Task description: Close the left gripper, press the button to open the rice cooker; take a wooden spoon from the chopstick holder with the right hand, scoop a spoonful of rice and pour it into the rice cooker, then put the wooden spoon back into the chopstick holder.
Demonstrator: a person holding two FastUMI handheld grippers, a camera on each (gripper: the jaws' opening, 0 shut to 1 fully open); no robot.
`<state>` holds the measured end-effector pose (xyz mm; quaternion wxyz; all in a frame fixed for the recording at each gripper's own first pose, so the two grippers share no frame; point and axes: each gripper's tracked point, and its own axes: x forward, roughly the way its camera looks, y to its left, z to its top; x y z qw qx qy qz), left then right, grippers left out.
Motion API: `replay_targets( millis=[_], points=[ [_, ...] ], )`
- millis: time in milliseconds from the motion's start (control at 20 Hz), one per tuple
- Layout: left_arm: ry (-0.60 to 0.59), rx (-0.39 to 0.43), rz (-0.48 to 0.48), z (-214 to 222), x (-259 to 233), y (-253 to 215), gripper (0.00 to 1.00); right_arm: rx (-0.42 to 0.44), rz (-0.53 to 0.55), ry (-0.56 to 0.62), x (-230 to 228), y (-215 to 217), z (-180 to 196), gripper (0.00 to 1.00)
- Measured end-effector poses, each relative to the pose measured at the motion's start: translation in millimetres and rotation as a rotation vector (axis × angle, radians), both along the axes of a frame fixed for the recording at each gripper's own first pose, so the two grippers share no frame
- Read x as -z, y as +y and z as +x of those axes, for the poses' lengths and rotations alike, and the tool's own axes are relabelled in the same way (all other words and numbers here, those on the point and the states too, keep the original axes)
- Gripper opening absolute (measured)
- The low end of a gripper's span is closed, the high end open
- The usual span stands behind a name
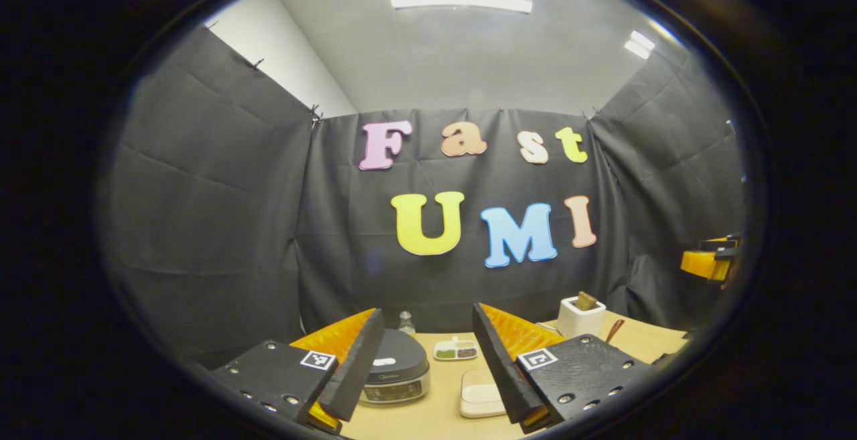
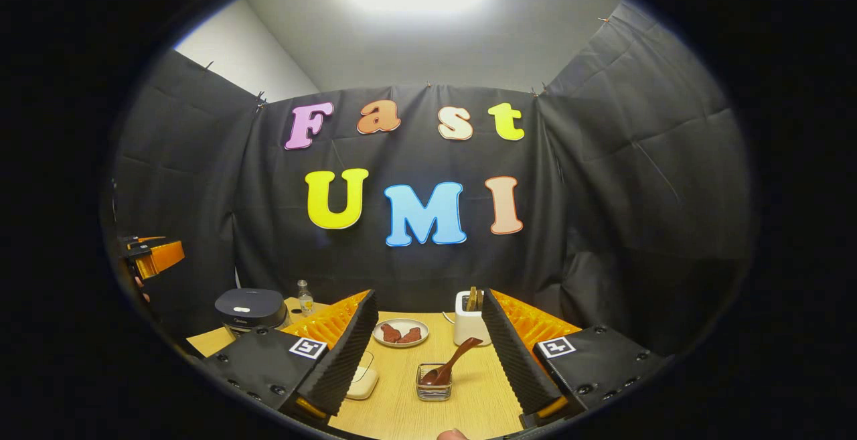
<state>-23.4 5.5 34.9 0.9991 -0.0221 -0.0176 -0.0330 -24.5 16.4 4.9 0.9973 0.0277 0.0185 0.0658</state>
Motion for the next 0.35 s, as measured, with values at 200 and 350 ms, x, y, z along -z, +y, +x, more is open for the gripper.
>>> replay_targets(
  millis=[200,350],
  points=[
    [-0.005,0.001,0.003,-2.5,-3.1,-4.3,0.83,0.006,0.012,-0.016,-3.8,-3.8,0.9,0.98],
    [-0.003,0.003,0.010,-1.5,-3.8,-7.4,0.82,0.011,0.016,-0.026,-5.4,-6.5,1.0,0.98]
  ],
)
